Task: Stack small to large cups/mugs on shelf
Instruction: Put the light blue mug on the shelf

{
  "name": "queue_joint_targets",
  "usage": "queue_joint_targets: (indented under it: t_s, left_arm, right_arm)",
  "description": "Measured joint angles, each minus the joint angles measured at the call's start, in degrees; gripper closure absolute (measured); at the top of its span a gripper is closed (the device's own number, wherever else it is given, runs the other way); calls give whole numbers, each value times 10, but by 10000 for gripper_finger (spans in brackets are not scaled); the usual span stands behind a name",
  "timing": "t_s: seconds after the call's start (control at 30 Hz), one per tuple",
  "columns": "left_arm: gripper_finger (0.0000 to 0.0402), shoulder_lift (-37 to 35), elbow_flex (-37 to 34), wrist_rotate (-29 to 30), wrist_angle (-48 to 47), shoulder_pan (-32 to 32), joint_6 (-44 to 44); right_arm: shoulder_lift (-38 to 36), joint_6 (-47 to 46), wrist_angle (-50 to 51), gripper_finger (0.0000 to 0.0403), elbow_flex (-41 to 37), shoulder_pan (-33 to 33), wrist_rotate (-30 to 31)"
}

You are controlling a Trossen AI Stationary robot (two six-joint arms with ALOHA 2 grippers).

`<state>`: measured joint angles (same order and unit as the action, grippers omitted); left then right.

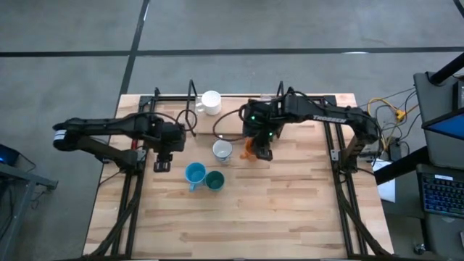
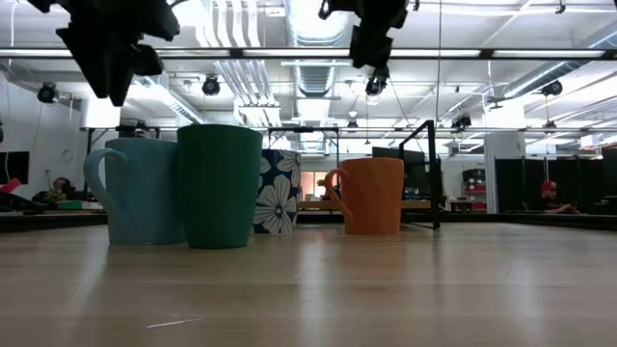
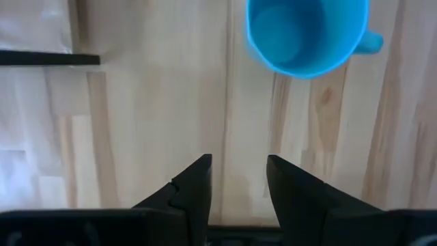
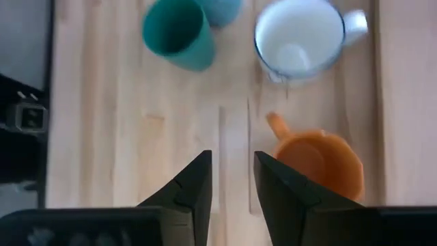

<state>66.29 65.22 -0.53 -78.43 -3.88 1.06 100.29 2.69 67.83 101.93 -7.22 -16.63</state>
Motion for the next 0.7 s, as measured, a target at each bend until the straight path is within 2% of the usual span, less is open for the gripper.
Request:
queue_joint_targets:
  t_s: [0.23,0.37,0.53,0.7]
  left_arm:
    - [276,-17,-34,-24,44,0,-8]
    - [276,-10,-27,-32,56,2,-8]
    - [276,5,-18,-144,94,16,8]
    - [276,31,-14,-140,90,26,-30]
  right_arm:
    - [-3,-20,106,302,67,44,71]
    - [-3,-36,143,309,89,66,83]
    - [-5,-77,188,321,89,78,84]
    - [-14,-104,213,334,74,92,102]
